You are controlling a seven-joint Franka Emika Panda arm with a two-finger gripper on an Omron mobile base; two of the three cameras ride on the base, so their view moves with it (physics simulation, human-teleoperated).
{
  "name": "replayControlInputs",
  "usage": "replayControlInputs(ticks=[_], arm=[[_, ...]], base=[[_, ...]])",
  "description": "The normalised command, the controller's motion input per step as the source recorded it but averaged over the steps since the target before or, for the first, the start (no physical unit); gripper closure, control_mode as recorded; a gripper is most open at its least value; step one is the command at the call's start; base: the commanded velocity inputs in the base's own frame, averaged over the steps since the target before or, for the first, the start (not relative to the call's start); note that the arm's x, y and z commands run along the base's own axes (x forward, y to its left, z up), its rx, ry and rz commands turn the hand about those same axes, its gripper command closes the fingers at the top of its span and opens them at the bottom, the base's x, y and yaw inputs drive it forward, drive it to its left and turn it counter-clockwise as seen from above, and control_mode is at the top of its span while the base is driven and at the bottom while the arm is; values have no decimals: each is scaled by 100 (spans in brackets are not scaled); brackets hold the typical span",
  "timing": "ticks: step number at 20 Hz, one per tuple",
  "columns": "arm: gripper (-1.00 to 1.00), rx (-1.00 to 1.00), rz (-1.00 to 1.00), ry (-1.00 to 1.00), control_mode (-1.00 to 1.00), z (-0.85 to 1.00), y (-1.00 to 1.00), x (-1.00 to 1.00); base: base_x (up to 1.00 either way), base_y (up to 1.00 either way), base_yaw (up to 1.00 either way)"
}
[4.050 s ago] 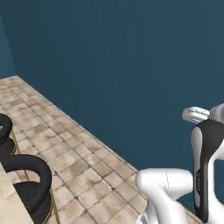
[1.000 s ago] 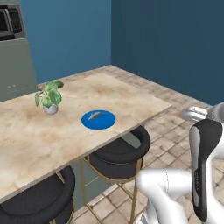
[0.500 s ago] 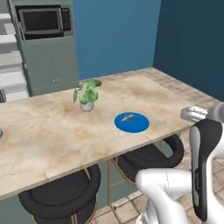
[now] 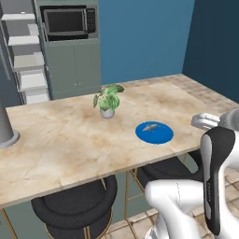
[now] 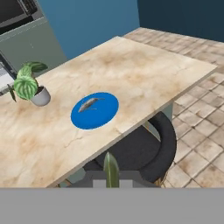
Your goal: Take the lemon wedge from the fridge and place it on the plate with fish on the dining counter.
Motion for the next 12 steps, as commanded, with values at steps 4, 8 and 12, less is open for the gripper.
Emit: replayControlInputs(ticks=[4,8,12], arm=[[100,0,0,0,100,0,0,0],[100,0,0,0,100,0,0,0],[100,0,0,0,100,0,0,0]], base=[[64,8,10],[91,0,-2],[80,0,-1]])
